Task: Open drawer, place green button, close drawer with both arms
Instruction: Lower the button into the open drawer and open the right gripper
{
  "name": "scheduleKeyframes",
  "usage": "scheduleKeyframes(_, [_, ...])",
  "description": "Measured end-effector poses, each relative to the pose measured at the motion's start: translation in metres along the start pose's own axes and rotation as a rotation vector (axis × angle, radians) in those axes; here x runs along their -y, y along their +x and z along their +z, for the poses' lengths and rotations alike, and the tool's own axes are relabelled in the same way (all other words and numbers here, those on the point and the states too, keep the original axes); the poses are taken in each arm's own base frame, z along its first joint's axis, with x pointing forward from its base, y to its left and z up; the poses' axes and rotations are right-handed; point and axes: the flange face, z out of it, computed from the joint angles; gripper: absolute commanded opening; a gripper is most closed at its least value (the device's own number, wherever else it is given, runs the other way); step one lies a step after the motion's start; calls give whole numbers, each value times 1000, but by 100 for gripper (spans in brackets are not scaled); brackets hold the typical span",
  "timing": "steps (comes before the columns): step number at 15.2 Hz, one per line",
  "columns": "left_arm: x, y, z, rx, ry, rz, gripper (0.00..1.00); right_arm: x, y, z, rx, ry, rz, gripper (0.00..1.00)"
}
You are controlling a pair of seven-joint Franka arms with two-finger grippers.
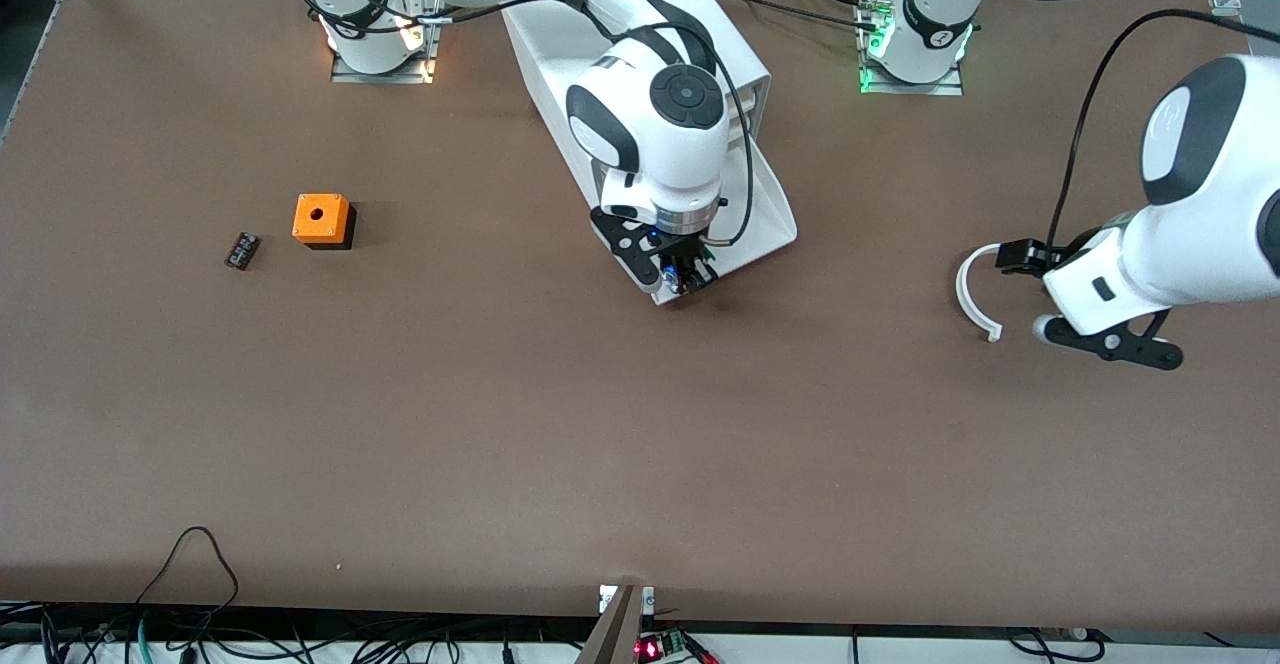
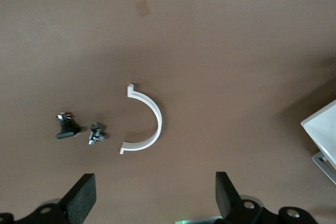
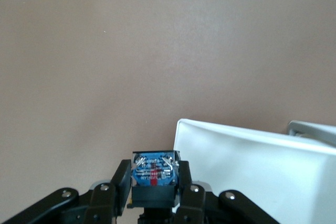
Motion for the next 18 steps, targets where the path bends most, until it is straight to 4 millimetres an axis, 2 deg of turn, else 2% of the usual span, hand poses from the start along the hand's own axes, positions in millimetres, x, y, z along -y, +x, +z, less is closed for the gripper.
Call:
scheduleKeyframes(2, [6,-3,-23,-54,5,-14,100,-4,-15,19,-17,-4,40,0])
scheduleKeyframes(4, [11,-7,-38,-85,7,-29,100,-10,-30,33,-33,-13,82,0])
scheduleKeyframes(8, [17,-8,-42,-95,7,-43,100,-22,-56,44,-48,-15,143,0])
scheduleKeyframes(9, [18,-8,-42,-95,7,-45,100,-24,-62,46,-54,-9,154,3])
scheduleKeyframes(10, [18,-8,-41,-95,6,-46,100,-27,-68,48,-61,-5,161,21])
scheduleKeyframes(12, [17,-8,-42,-95,6,-44,100,-33,-75,55,-68,-6,171,67])
scheduleKeyframes(13, [17,-8,-42,-95,6,-43,100,-34,-76,56,-67,-5,173,99])
scheduleKeyframes(16, [16,-8,-42,-95,6,-44,100,-29,-70,49,-65,9,183,100])
scheduleKeyframes(18, [16,-8,-42,-95,2,-44,100,-23,-65,35,-58,31,194,100])
